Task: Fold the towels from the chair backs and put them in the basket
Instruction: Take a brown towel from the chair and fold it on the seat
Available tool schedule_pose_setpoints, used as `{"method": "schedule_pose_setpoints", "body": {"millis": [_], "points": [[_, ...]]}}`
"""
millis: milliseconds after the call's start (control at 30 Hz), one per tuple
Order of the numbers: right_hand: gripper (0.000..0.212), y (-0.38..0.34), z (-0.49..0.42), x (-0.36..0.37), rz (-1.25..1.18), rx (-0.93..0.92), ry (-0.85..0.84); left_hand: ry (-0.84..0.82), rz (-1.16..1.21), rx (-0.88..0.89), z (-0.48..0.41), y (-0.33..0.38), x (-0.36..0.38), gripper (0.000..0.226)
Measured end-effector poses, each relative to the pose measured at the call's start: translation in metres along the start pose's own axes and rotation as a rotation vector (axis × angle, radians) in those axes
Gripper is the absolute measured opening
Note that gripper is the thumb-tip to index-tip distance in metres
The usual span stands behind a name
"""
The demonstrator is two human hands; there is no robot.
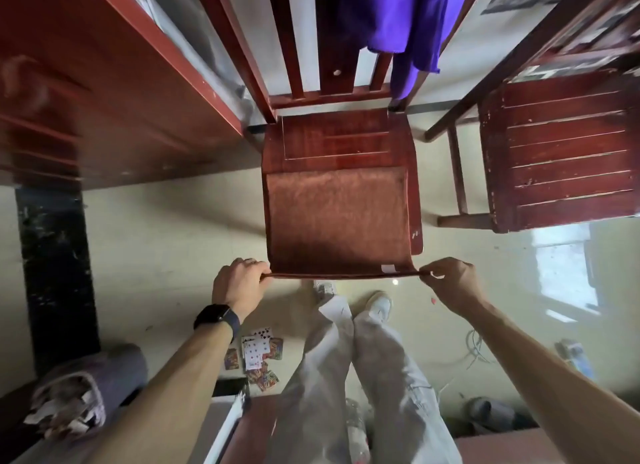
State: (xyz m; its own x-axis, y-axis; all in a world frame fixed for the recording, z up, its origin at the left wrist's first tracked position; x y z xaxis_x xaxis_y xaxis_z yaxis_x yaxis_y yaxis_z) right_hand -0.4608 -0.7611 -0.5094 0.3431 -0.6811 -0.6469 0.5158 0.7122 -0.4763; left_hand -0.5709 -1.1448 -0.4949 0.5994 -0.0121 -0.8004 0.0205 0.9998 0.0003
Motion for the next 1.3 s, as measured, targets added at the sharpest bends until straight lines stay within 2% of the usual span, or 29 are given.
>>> {"method": "schedule_pose_setpoints", "body": {"millis": [100,167,233,300,400,500,700,900,1067,1300], "points": [[0.009,0.003,-0.016,-0.008,-0.242,0.112,-0.054,-0.189,0.42,-0.218,-0.021,-0.008,0.004,0.015],[0.015,0.008,-0.032,-0.015,-0.444,0.172,-0.047,-0.288,0.695,-0.281,-0.041,-0.01,0.003,0.016],[0.01,0.012,-0.05,-0.018,-0.65,0.204,-0.028,-0.392,0.971,-0.323,-0.059,-0.009,0.0,0.018],[0.01,0.013,-0.072,-0.018,-0.789,0.199,0.006,-0.461,1.127,-0.367,-0.079,-0.009,0.001,0.024],[0.024,0.01,-0.106,-0.014,-0.877,0.196,0.128,-0.447,1.268,-0.407,-0.108,-0.004,0.006,0.035],[0.024,0.005,-0.141,-0.007,-0.794,0.192,0.264,-0.351,1.397,-0.429,-0.139,0.005,0.01,0.038],[0.024,-0.015,-0.184,0.004,-0.544,0.14,0.454,-0.176,1.39,-0.426,-0.187,0.018,0.014,0.008],[0.027,-0.02,-0.204,0.009,-0.408,0.192,0.497,-0.094,1.237,-0.442,-0.219,0.017,0.026,0.022],[0.027,-0.023,-0.211,0.015,-0.33,0.207,0.543,0.073,0.952,-0.428,-0.227,0.022,0.028,0.031],[0.026,-0.022,-0.22,0.017,-0.253,0.201,0.558,0.216,0.72,-0.403,-0.222,0.033,0.024,0.02]]}}
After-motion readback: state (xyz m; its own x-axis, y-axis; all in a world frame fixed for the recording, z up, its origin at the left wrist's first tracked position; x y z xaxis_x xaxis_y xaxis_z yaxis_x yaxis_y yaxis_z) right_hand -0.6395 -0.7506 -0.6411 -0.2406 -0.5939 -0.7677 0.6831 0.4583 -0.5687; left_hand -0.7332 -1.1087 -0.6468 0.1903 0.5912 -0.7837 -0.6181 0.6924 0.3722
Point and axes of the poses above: each hand's wrist, its own z-axis away from the middle knuckle, its own x-axis out of the palm, y = z × x, the point moved 3 cm from there along -z, towards the middle knuckle, and after that the axes turned 12 degrees about -x, right-handed, at the moved point
